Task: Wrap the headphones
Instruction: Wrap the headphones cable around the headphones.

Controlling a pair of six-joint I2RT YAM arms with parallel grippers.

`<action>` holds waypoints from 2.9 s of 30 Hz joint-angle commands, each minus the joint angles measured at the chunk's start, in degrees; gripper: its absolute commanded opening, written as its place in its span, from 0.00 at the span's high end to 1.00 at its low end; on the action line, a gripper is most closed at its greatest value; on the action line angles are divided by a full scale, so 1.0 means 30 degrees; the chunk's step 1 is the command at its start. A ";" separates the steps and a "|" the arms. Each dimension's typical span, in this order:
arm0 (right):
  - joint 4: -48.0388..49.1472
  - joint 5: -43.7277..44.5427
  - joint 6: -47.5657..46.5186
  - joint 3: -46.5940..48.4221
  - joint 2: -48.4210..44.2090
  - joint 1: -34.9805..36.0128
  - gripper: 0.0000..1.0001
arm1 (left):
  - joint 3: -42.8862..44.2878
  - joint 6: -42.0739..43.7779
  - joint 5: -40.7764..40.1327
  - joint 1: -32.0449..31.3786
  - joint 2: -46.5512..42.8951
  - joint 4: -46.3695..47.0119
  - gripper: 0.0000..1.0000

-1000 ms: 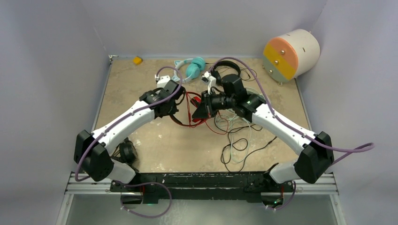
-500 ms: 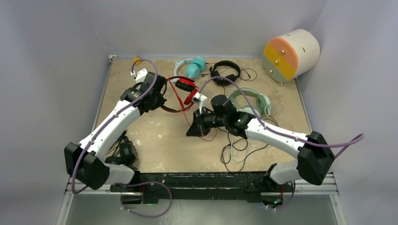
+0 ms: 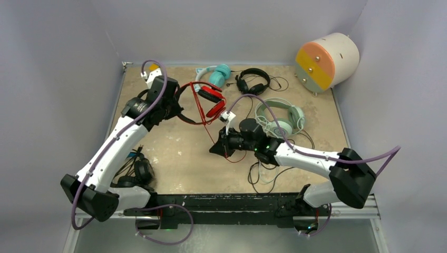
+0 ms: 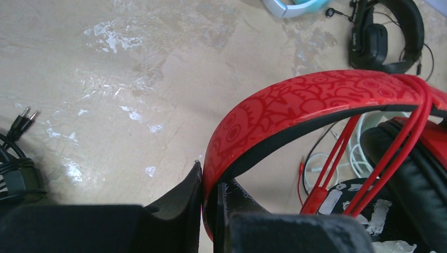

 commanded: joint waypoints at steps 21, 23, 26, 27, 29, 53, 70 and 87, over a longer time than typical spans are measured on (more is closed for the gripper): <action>1.2372 0.0057 0.0587 -0.5225 0.2684 0.0106 0.93 | 0.1195 0.1952 0.2747 0.0154 -0.3372 0.0078 1.00; 1.2593 0.0079 0.0517 -0.5245 0.2890 0.0088 0.92 | 0.1402 0.1999 0.2783 0.0154 -0.3440 -0.0034 1.00; 1.2945 0.0275 0.0519 -0.5411 0.3178 0.0002 0.87 | 0.1973 0.2234 0.2799 0.0155 -0.3453 -0.0462 1.00; 1.3122 0.0226 0.0614 -0.5463 0.3285 -0.0105 0.87 | 0.2159 0.2290 0.2808 0.0140 -0.3450 -0.0622 1.00; 1.3739 -0.0385 0.1161 -0.5670 0.3617 -0.0623 0.87 | 0.2368 0.2430 0.3090 0.0154 -0.3512 -0.0808 1.00; 1.1785 -0.8500 0.5726 -0.2467 0.4077 -0.7651 1.00 | -0.2697 0.9204 1.2944 0.0103 -0.6091 0.1171 1.00; -0.9134 -1.0271 -0.3743 0.7914 0.2510 -0.8093 1.00 | -0.7585 1.6206 0.5163 -0.4497 -0.7514 0.5059 1.00; -1.0818 -1.0388 -0.3584 0.8748 0.1050 -0.8093 1.00 | -0.6046 2.0828 0.0243 -0.6789 -0.3422 0.5090 1.00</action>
